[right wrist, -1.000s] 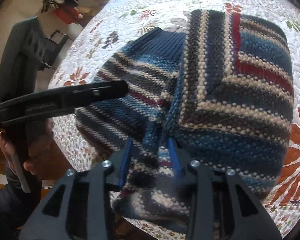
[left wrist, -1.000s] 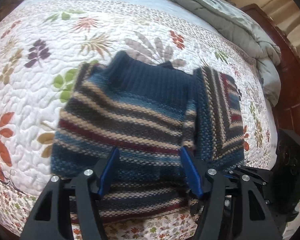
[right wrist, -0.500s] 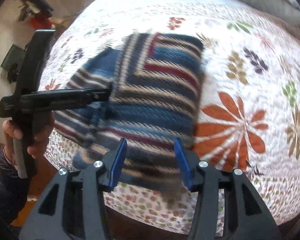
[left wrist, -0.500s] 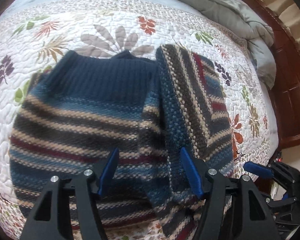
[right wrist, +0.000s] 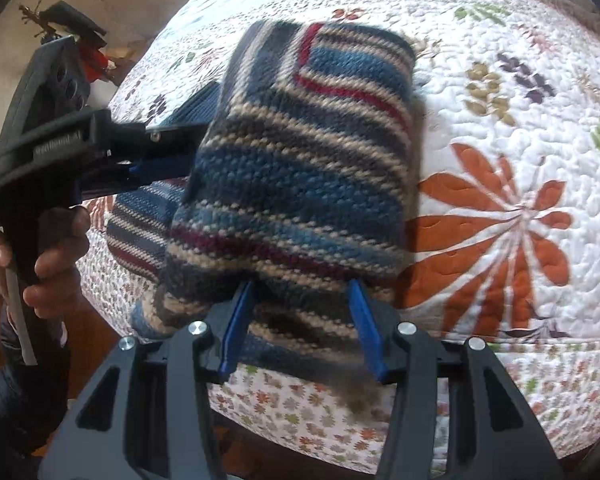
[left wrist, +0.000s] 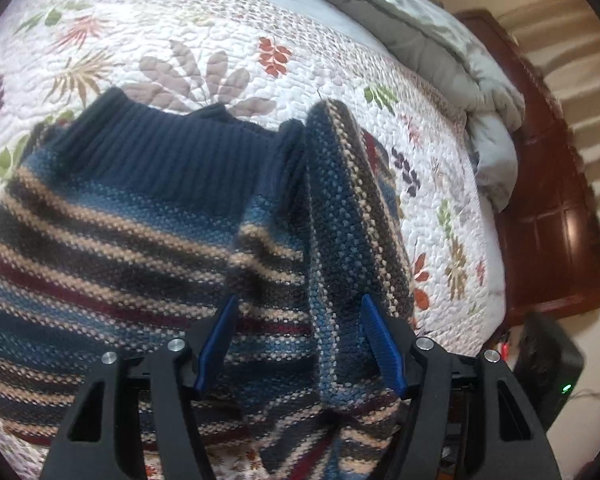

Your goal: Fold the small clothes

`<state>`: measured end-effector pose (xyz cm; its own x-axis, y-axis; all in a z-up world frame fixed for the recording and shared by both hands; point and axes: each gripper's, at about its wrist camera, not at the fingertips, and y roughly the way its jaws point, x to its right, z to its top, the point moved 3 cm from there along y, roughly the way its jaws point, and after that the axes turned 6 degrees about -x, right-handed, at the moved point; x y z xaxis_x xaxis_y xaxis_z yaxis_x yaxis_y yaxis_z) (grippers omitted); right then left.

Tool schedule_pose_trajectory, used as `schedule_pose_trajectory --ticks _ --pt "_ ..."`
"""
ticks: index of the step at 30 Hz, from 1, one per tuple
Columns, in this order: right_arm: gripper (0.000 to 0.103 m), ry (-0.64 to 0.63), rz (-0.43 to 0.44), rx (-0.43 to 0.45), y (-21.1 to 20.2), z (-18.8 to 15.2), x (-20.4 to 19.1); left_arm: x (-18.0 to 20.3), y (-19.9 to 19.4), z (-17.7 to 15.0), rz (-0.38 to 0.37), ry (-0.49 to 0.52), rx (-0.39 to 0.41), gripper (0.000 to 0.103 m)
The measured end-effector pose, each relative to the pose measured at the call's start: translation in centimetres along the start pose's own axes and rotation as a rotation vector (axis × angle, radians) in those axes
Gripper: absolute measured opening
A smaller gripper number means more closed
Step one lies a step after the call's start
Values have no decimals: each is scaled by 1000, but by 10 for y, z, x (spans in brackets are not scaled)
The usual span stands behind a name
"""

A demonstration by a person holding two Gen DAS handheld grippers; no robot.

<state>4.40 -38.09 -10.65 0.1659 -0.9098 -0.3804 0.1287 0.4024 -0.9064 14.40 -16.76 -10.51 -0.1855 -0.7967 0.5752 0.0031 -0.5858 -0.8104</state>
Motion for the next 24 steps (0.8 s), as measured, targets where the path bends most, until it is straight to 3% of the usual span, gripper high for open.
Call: schedule_pose_trajectory --ticks 7,16,20,24 --pt "50 -46 -32 -5 12 4 -18 -16 -15 -5 82 6 30 64" --pt "52 -46 -37 -32 29 9 -27 -2 8 11 -57 -12 -32 63" --pt "53 -48 -30 -33 30 9 -27 20 19 14 5 72 -36 63" --pt "54 -45 -23 -32 31 11 -25 15 40 19 64 53 -80 66"
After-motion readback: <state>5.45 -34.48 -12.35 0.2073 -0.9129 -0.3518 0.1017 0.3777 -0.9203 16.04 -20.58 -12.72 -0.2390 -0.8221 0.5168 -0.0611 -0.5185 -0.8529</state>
